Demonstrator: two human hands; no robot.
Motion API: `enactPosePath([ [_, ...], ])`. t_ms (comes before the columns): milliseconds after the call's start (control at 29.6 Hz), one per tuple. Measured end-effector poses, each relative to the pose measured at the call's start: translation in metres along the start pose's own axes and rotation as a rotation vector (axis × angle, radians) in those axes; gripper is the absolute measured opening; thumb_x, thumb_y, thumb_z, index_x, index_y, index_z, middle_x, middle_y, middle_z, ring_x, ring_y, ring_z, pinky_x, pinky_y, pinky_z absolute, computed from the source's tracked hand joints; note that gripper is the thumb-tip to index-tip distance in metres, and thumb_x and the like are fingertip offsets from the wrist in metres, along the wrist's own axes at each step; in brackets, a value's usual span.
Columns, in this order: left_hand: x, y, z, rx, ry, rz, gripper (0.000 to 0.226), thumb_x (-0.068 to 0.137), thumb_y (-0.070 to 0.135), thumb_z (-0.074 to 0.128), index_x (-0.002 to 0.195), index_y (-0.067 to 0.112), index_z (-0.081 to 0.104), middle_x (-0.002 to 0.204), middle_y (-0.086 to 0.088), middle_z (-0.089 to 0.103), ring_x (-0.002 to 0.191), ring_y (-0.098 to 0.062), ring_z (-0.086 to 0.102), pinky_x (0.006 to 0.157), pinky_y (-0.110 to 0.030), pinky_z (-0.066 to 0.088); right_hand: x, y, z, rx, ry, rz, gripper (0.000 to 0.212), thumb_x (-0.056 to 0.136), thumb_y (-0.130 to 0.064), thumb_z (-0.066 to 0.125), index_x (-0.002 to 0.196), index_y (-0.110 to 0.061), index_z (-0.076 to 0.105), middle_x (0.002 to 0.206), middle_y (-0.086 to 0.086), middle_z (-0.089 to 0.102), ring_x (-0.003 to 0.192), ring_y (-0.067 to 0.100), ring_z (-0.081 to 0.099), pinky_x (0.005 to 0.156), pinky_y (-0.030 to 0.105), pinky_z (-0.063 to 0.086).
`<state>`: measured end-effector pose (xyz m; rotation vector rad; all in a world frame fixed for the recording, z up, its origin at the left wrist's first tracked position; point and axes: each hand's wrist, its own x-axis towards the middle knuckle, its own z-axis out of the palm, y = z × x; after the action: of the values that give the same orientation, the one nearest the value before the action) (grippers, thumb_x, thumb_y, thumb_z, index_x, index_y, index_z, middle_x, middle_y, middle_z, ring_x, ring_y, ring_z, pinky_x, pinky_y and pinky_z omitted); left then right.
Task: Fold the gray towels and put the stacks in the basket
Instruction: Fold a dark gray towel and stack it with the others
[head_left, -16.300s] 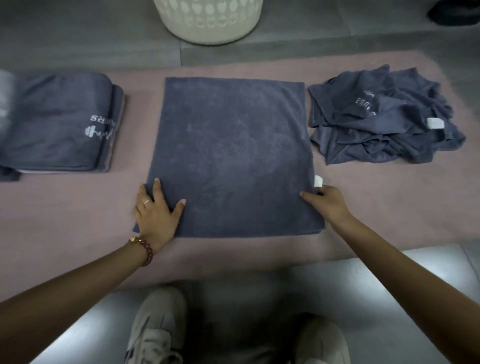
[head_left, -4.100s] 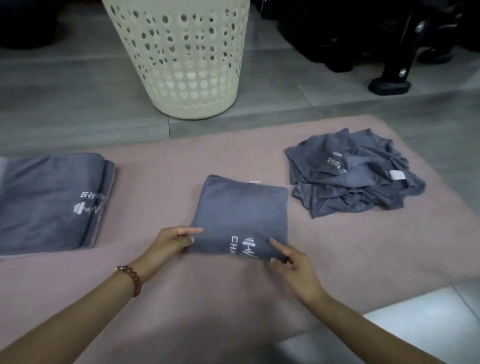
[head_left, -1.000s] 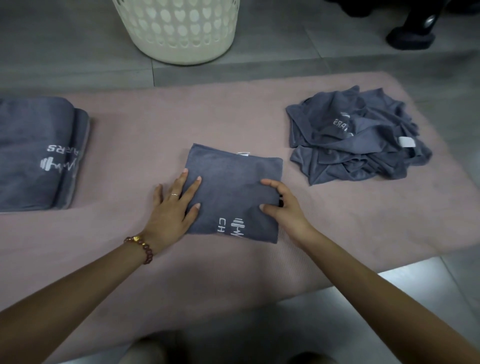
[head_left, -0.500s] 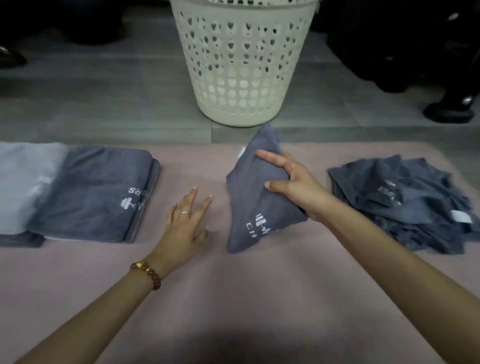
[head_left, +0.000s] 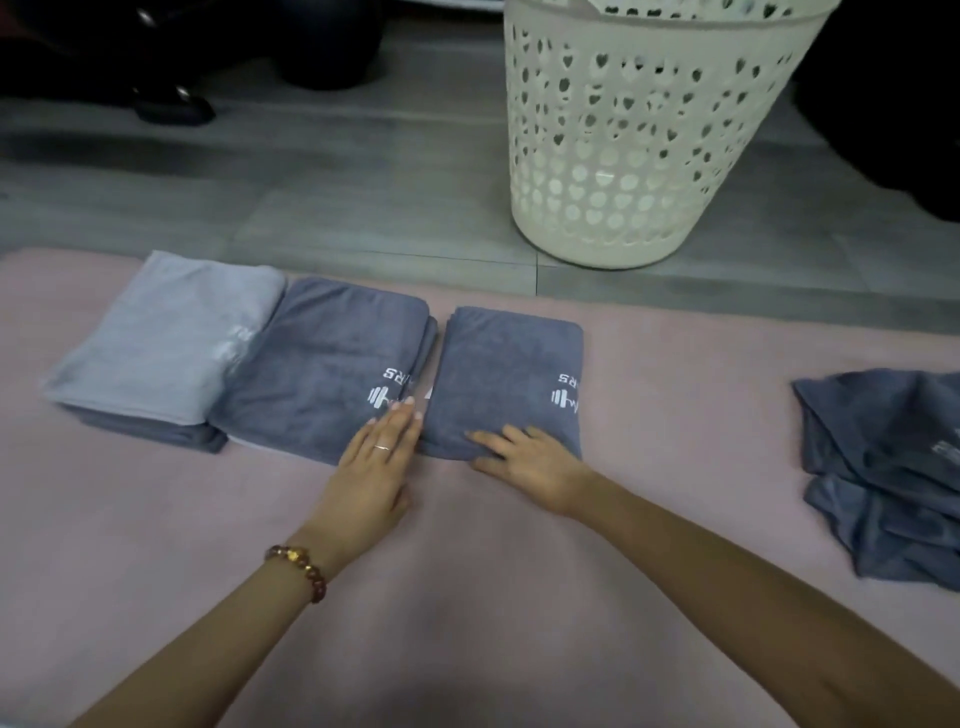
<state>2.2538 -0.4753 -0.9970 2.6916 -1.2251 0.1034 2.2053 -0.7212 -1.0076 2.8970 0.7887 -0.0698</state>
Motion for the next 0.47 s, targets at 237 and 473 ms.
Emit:
enactPosePath([
  [237, 0.031, 0.008, 0.03, -0.03, -0.19, 0.08, 0.082, 0.058, 0.01, 0.082, 0.133, 0.008, 0.05, 0.141, -0.018, 0.045, 0.127, -0.038, 0.046, 0.094, -0.051, 0.046, -0.034, 0.008, 0.014, 0.207, 0.191, 0.343, 0.061, 0.066, -0.019, 0.076, 0.122, -0.024, 0.05, 0.127, 0.0, 0.058, 0.111, 0.02, 0.048, 0.092, 0.032, 0.034],
  [473, 0.057, 0.012, 0.037, -0.025, -0.268, 0.041, 0.065, 0.094, 0.002, 0.038, 0.15, 0.02, 0.012, 0.159, 0.0, 0.003, 0.147, -0.023, 0.001, 0.114, -0.028, 0.022, -0.042, 0.013, 0.032, 0.519, 0.183, 0.505, 0.048, 0.089, 0.0, 0.053, 0.134, -0.016, 0.052, 0.149, 0.006, 0.037, 0.14, 0.034, 0.028, 0.111, 0.029, 0.016],
])
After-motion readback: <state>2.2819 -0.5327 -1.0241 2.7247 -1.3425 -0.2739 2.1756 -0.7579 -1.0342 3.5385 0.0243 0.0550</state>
